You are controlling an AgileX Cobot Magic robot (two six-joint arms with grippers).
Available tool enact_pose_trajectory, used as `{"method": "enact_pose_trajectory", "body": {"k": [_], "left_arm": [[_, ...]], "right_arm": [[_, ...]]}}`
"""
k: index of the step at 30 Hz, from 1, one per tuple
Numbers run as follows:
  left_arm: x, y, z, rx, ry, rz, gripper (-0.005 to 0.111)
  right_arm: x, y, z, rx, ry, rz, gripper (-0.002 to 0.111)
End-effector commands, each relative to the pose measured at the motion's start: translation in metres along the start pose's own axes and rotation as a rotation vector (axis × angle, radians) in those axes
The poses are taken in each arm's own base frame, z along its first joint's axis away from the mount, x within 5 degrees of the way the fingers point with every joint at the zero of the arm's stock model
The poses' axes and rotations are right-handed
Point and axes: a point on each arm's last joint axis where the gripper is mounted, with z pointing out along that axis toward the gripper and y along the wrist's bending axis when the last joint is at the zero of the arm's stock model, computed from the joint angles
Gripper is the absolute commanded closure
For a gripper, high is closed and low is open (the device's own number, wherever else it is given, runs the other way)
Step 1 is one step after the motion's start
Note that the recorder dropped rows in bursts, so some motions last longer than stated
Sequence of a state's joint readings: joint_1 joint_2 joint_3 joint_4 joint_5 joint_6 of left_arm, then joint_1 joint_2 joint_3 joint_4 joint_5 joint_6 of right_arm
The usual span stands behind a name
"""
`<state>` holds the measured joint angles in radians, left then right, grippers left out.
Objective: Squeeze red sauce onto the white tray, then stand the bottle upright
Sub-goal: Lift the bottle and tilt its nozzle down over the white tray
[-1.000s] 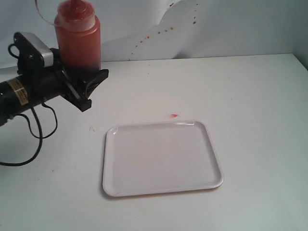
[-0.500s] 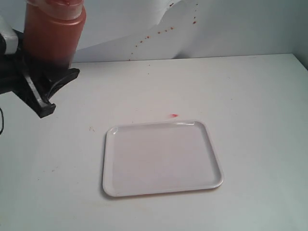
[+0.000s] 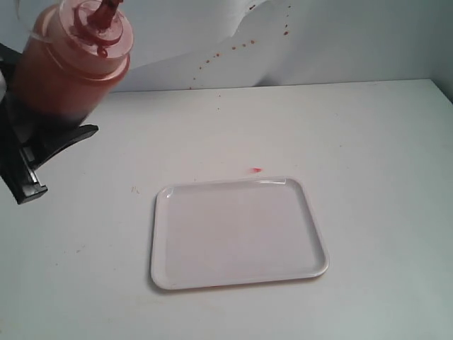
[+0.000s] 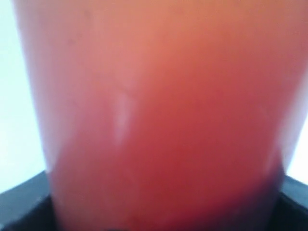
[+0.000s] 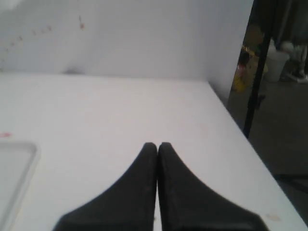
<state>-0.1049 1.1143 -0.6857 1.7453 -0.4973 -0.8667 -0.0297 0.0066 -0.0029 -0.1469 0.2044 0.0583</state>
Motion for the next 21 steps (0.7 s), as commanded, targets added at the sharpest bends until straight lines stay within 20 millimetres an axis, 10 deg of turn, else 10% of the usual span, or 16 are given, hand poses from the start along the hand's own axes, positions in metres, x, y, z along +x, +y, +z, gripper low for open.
{"method": "enact_pose_trajectory", "body": {"k": [1, 11, 21], "left_arm": [[0.004, 0.002, 0.009, -0.041, 0.065, 0.012, 0.107], [-0.012, -0.010, 0.044, -0.070, 0.163, 0.302, 0.107], [-0.025, 0.000, 0.078, -0.096, 0.251, 0.675, 0.107]], "right_arm": [[-0.026, 0.000, -0.004, -0.032, -0.303, 0.218, 0.108], [-0.047, -0.009, -0.015, -0.069, -0.576, 0.603, 0.108], [-0.058, 0.056, 0.000, -0.703, -0.315, 0.002, 0.108]]}}
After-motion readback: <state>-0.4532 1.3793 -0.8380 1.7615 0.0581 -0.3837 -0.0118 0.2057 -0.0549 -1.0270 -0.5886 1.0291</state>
